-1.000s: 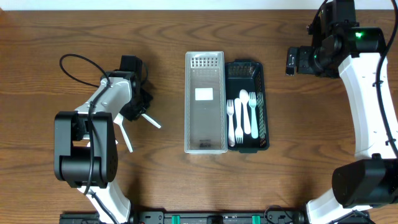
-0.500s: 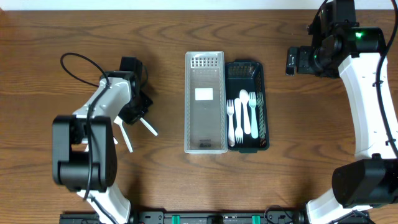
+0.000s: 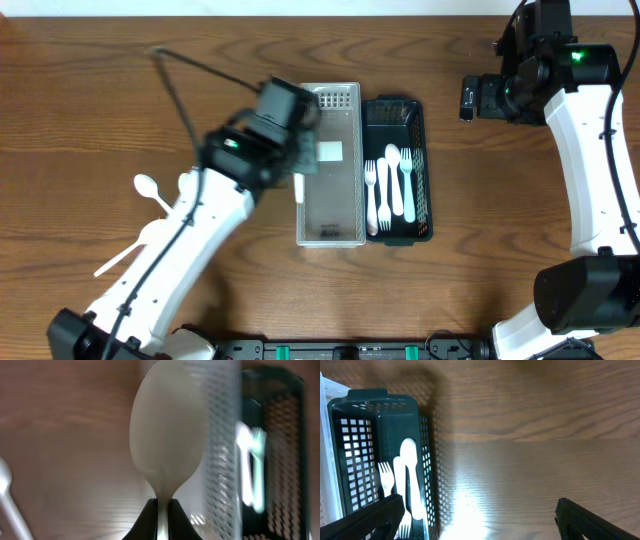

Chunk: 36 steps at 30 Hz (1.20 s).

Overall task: Pack container
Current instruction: 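Carry the spoon right and release it into the white basket, then return the left gripper to the remaining spoons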

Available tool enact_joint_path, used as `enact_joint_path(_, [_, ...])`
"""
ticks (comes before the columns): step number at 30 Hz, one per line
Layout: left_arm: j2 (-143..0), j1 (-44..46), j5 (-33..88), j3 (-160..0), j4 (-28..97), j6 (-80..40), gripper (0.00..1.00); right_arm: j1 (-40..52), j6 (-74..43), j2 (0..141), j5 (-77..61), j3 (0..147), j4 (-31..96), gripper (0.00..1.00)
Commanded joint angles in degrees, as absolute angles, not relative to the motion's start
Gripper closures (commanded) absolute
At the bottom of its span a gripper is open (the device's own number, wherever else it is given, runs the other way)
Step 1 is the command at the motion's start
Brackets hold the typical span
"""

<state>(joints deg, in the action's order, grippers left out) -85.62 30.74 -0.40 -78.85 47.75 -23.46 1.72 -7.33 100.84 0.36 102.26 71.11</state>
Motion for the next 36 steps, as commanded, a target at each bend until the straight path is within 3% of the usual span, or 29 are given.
enact_joint_path(1, [-88.40, 35.33, -2.22, -79.09, 46.52, -18.13, 0.94, 1.45, -6.76, 100.47, -0.08, 101.89, 71.16, 0.01])
enact_joint_path(14, [-107.04, 38.39, -2.15, -79.09, 44.88, -18.02, 0.94, 1.45, -6.79, 100.47, -0.10, 101.89, 71.20, 0.01])
enact_joint_path(16, [-107.53, 38.39, -2.17, -79.11, 44.88, -18.02, 0.83, 1.45, -6.79, 100.47, -0.10, 101.89, 71.20, 0.01])
enact_joint_path(20, [-105.25, 38.39, -2.17, -80.20, 45.10, -16.25, 0.51, 1.45, -6.76, 100.47, -0.10, 101.89, 71.18, 0.01])
enact_joint_path(29, [-87.61, 35.51, -9.80, -84.14, 56.45, -12.88, 0.35, 1.45, -6.76, 100.47, -0.08, 101.89, 71.40, 0.01])
enact_joint_path(36, [-72.05, 19.68, -14.13, -82.81, 66.46, -22.70, 0.34, 1.45, -6.76, 100.47, -0.08, 101.89, 71.40, 0.01])
